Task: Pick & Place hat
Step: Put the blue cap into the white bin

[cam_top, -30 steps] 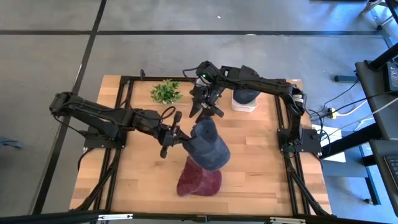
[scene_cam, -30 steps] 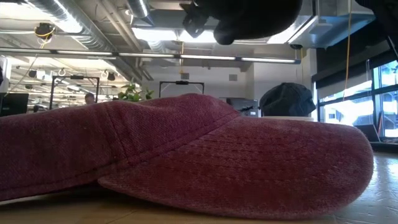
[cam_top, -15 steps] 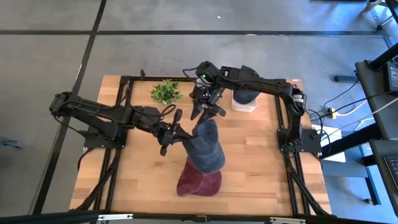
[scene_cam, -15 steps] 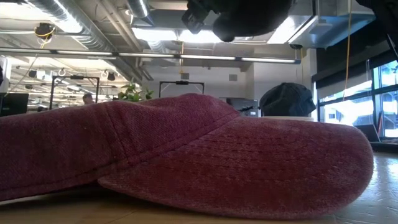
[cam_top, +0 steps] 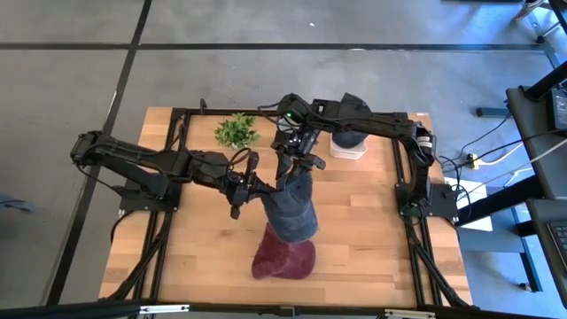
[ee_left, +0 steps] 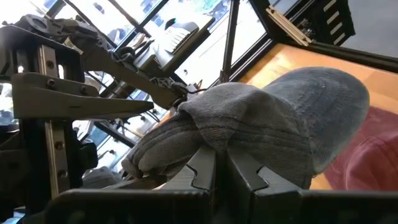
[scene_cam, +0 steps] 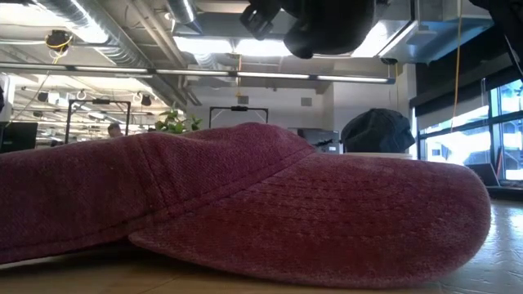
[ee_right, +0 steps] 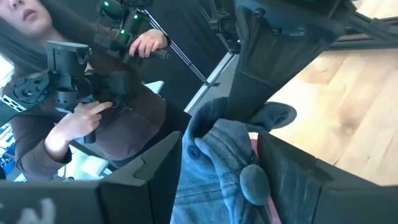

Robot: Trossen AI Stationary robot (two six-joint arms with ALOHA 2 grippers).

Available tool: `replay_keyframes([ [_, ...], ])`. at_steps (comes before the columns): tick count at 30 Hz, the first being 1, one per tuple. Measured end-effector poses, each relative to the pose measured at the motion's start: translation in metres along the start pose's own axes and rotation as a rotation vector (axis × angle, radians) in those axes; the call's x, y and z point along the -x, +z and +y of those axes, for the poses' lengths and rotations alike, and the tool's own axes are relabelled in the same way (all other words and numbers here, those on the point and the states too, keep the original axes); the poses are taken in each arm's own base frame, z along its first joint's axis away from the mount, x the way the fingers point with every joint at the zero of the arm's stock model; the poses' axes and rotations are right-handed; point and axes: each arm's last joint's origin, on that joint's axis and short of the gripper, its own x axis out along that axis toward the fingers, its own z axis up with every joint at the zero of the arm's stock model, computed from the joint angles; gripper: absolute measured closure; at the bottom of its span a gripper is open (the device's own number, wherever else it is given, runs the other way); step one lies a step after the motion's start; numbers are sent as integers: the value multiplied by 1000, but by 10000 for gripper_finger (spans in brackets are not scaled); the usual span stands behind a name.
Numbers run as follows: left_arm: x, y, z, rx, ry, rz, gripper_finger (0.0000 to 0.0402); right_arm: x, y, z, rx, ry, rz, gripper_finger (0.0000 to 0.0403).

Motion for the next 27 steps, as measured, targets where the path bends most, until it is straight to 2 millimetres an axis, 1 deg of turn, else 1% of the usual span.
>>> replay_keyframes([
  [3,0,0,0,0,-1,-1,390,0,-1,0,-17,-1,7,207],
  [5,0,0,0,0,-1,-1,390,0,-2,0,-11,-2,8,225],
  [9,0,1,-1,0,-1,-2,390,0,-2,0,21,-9,12,278],
  [12,0,0,-1,0,0,-1,389,0,-3,-2,23,-68,25,317],
  [16,0,0,1,7,45,34,388,6,-5,-4,3,-114,33,356],
  [18,0,0,2,32,83,49,383,8,-6,-5,-9,-119,33,365],
  [20,0,0,4,58,115,54,376,11,-6,-6,-20,-124,33,365],
  [27,0,3,6,75,141,33,356,13,-7,-5,-27,-128,32,365],
])
